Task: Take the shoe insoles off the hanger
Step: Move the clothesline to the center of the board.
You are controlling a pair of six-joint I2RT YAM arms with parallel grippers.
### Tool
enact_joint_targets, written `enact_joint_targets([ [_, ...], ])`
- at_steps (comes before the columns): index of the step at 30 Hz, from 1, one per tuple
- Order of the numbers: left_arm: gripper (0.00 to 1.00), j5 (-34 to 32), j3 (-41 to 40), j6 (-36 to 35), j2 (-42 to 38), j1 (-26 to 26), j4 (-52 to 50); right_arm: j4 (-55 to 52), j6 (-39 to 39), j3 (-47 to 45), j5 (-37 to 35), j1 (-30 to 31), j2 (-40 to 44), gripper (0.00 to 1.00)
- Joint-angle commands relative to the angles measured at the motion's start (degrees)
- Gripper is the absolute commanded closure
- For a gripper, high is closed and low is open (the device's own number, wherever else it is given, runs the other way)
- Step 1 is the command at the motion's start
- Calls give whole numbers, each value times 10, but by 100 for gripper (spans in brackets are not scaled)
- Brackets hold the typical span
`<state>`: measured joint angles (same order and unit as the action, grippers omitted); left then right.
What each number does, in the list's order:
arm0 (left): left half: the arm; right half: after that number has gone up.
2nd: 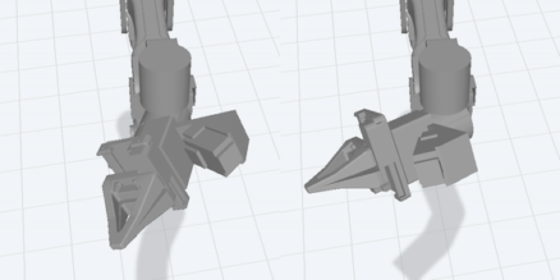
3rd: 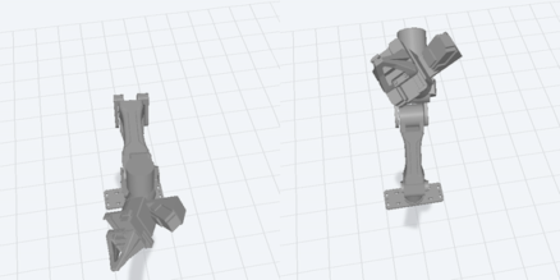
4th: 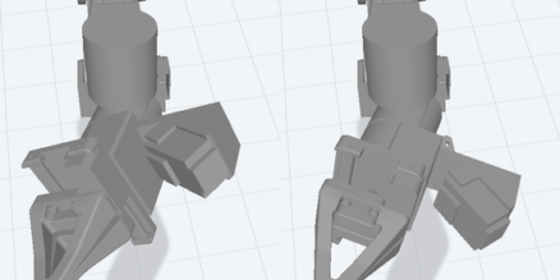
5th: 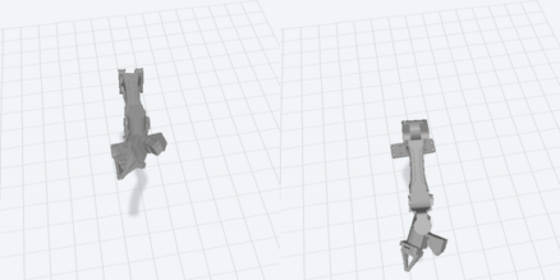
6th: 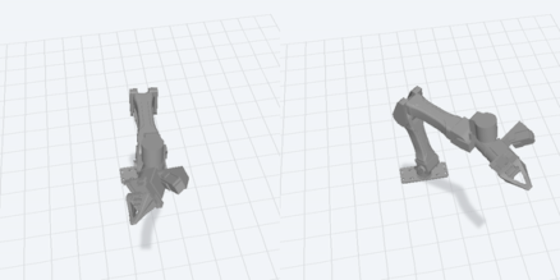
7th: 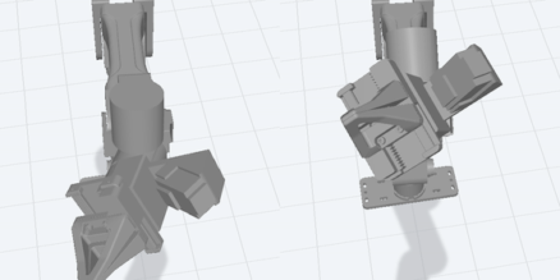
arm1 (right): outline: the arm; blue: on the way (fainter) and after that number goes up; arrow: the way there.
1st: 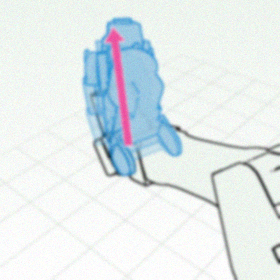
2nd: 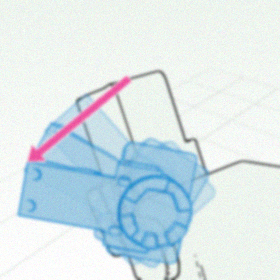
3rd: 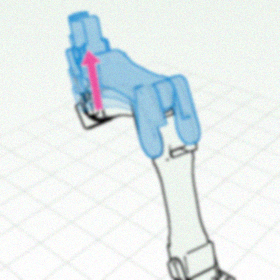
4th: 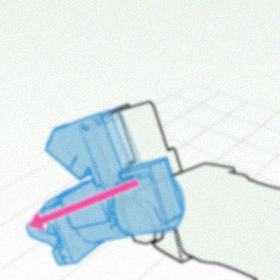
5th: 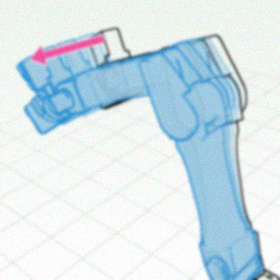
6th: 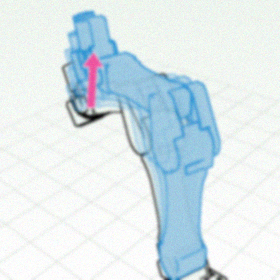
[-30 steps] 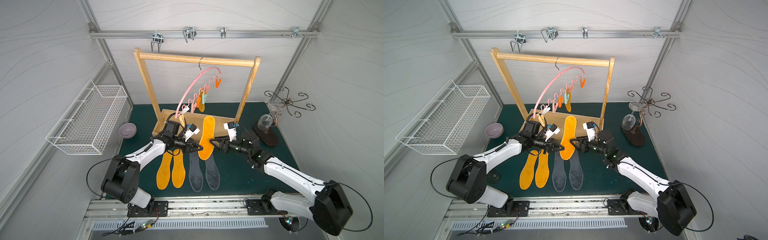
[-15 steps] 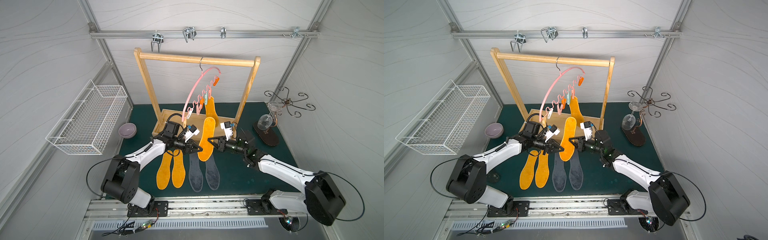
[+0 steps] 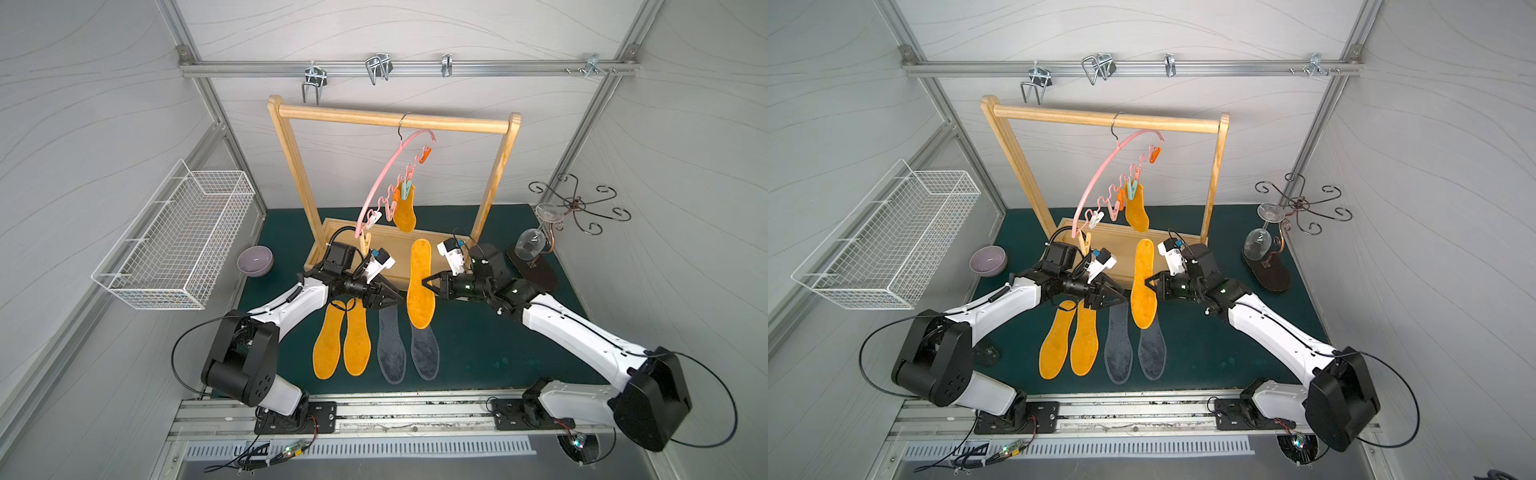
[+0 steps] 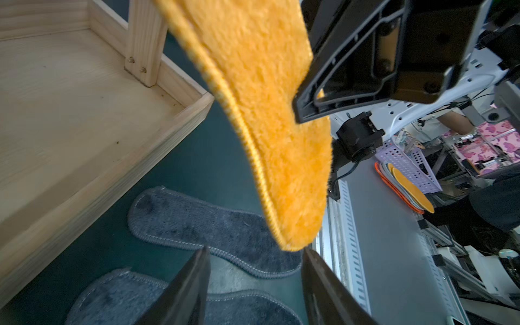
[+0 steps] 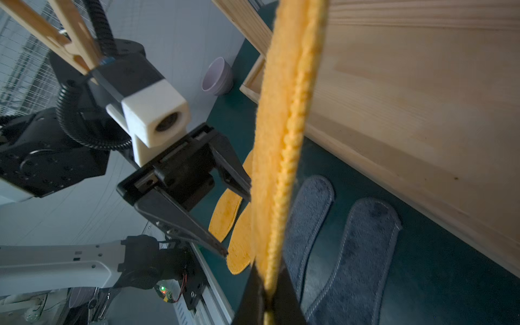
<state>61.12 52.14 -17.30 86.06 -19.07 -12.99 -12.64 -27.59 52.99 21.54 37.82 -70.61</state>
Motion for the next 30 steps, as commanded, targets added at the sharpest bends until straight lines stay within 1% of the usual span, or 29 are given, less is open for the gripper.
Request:
enact_joint_targets([
  [1, 40, -37, -9, -30, -5, 10, 16, -158, 7, 11, -4, -4, 14, 100],
  [6, 40, -78, -15, -46, 0, 12, 15, -276, -7, 19, 12, -15, -7, 100],
  [8, 40, -91, -14, -46, 5, 11, 13, -298, -15, 2, 9, -31, -11, 100],
  [10, 40, -88, -13, -48, 5, 11, 8, -305, -33, -25, 3, -57, -13, 100],
  [13, 39, -82, -17, -44, 0, 11, 16, -301, -25, -48, -7, -88, -23, 100],
  [17, 39, -84, -18, -45, -1, 11, 14, -289, 0, -43, -56, -97, -62, 100],
  [23, 39, -87, -17, -41, 1, 11, 14, -227, 17, -26, -150, -118, -144, 100],
  [27, 39, -88, -17, -38, -3, 11, 13, -208, 13, -6, -210, -138, -163, 100],
  [30, 39, -86, -17, -38, -8, 12, 10, -179, 6, -6, -210, -156, -168, 100],
])
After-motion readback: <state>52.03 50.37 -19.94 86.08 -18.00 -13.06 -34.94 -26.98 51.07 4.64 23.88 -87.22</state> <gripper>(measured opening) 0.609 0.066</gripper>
